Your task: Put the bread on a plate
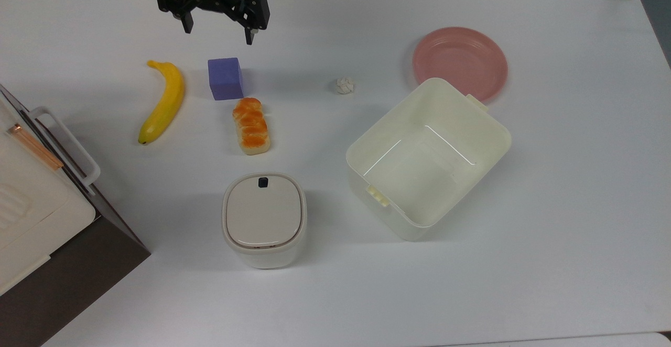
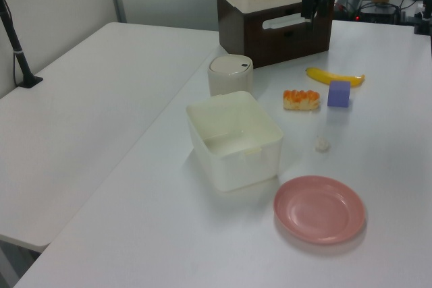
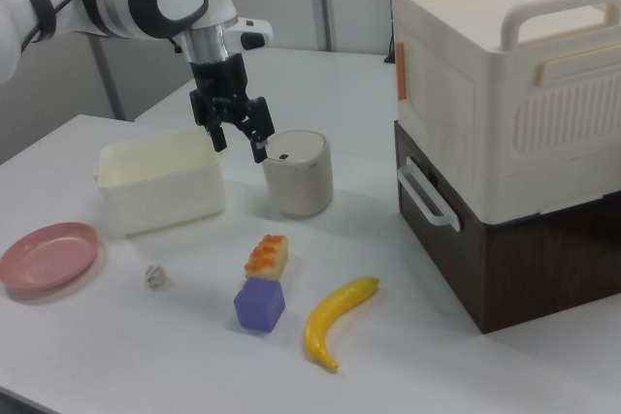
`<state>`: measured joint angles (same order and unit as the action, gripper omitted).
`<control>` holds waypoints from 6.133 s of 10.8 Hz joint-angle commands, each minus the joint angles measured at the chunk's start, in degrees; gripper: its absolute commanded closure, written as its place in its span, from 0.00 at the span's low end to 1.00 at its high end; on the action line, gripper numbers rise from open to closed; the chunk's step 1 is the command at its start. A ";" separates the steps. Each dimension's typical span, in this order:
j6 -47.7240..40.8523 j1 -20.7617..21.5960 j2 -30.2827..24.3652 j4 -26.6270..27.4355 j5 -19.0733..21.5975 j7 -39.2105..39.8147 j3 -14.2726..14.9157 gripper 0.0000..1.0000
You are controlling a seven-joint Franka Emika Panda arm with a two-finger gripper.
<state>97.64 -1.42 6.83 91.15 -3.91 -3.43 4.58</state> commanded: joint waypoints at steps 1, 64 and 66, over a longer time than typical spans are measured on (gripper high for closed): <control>-1.14 0.36 -0.42 0.25 1.19 0.88 0.00 0.00; 9.27 12.11 4.08 12.03 8.31 18.63 6.50 1.00; 4.08 21.05 3.98 11.85 8.31 17.85 9.38 0.99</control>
<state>106.83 9.83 12.19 102.33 3.60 15.21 10.34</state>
